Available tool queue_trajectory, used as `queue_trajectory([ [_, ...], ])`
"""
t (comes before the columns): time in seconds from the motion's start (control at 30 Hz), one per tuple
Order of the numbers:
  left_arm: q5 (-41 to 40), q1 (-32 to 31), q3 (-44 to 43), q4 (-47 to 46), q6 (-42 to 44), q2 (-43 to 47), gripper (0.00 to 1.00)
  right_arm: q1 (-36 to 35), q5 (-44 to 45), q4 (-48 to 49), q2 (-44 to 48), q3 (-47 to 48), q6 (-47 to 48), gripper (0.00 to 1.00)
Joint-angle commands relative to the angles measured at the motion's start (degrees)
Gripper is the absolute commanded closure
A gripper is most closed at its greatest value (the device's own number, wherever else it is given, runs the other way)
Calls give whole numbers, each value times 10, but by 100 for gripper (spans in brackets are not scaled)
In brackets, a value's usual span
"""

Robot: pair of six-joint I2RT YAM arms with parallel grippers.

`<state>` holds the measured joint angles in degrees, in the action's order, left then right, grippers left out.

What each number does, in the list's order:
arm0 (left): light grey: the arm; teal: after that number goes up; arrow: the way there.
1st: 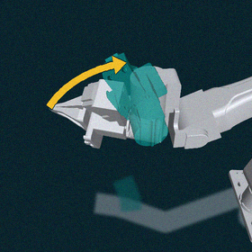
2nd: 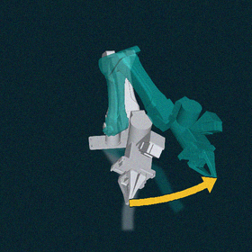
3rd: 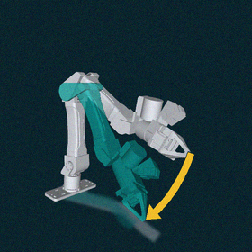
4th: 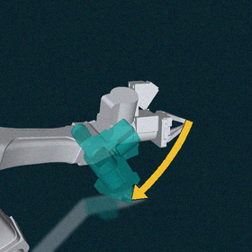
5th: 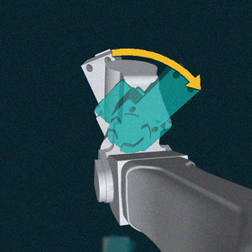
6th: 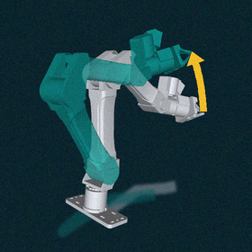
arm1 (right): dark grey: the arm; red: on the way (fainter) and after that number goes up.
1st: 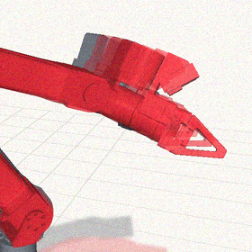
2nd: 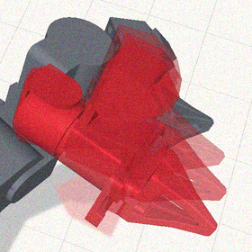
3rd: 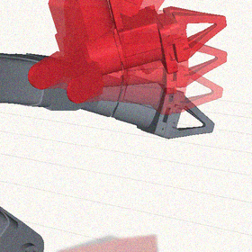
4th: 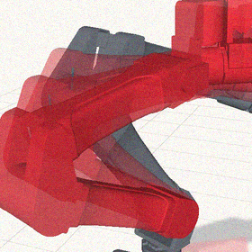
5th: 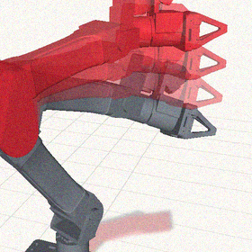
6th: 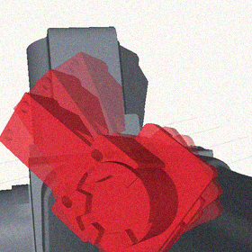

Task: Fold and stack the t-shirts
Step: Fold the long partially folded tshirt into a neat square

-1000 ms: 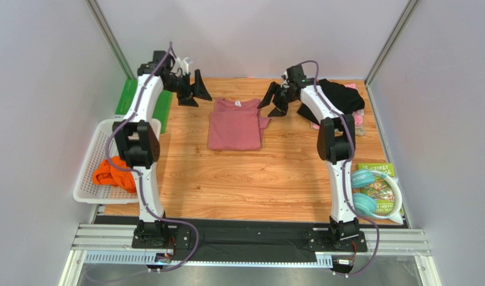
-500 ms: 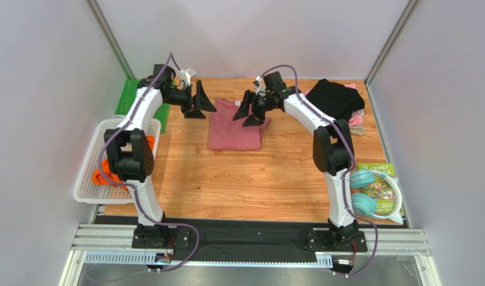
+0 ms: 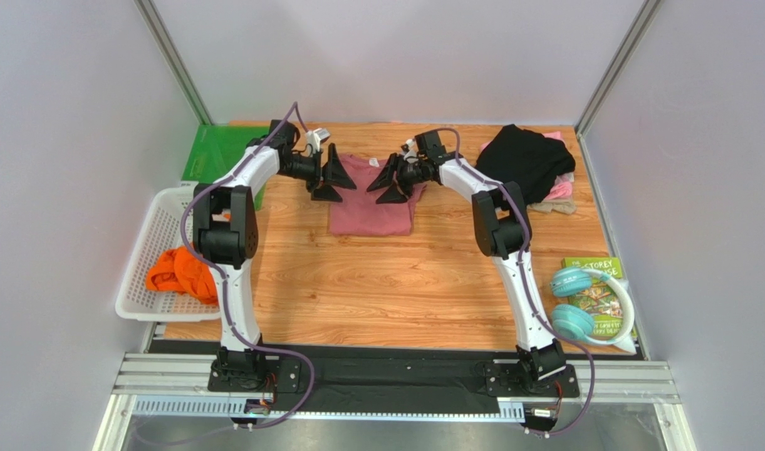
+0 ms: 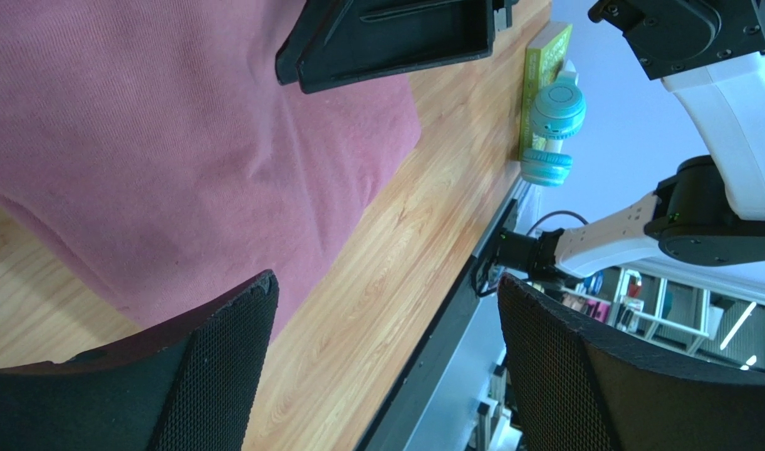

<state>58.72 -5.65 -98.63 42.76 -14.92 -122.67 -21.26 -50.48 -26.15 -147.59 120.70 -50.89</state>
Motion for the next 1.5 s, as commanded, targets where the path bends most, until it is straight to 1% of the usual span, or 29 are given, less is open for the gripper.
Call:
queue_trajectory([
  [0.0,3,-21,6,-39,1,5,8,3,1,34,2,-38,-17,46],
  [0.2,-16,-41,6,-39,-3,-33,9,-1,26,33,57,-156,13,46],
  [0.33,-28,-46,26,-33,6,-37,9,-5,34,29,95,-212,29,47],
  [0.4,-33,-48,37,-14,29,-34,9,-12,38,29,112,-235,37,47],
  [0.47,-34,-50,54,14,46,-28,9,-16,46,28,141,-280,40,47],
  [0.57,-20,-50,91,43,79,-1,9,-26,57,34,185,-353,40,47],
  [0.63,-23,-50,129,45,97,35,9,-38,65,57,223,-396,32,48],
  [0.67,-23,-51,142,49,102,47,8,-43,66,65,236,-443,29,48],
  [0.73,-18,-50,168,59,118,73,8,-59,76,87,275,-487,15,48],
  [0.77,-6,-50,174,78,127,80,8,-65,75,97,287,-526,7,48],
  [0.9,14,-50,186,125,163,136,8,-98,86,105,342,-575,-3,48],
  [0.97,22,-48,183,138,164,160,8,-99,87,87,376,-570,3,48],
  [1.0,26,-46,179,141,161,181,8,-98,96,74,388,-545,11,47],
  [1.07,36,-38,164,143,152,199,7,-99,112,10,411,-501,45,46],
  [1.1,37,-33,158,144,153,212,7,-98,122,-16,418,-450,58,46],
  [1.13,34,-32,146,144,140,216,7,-98,133,-63,431,-426,71,45],
  [1.17,24,-31,143,144,140,219,7,-99,156,-85,436,-406,96,44],
  [1.23,6,-31,143,138,147,220,7,-92,179,-134,448,-361,117,44],
  [1.3,-27,-31,150,140,148,208,7,-77,205,-163,460,-351,140,43],
  [1.37,-54,-29,157,140,162,195,7,-63,229,-172,469,-365,150,43],
  [1.47,-76,-21,170,131,159,180,7,-33,224,-167,484,-407,156,43],
])
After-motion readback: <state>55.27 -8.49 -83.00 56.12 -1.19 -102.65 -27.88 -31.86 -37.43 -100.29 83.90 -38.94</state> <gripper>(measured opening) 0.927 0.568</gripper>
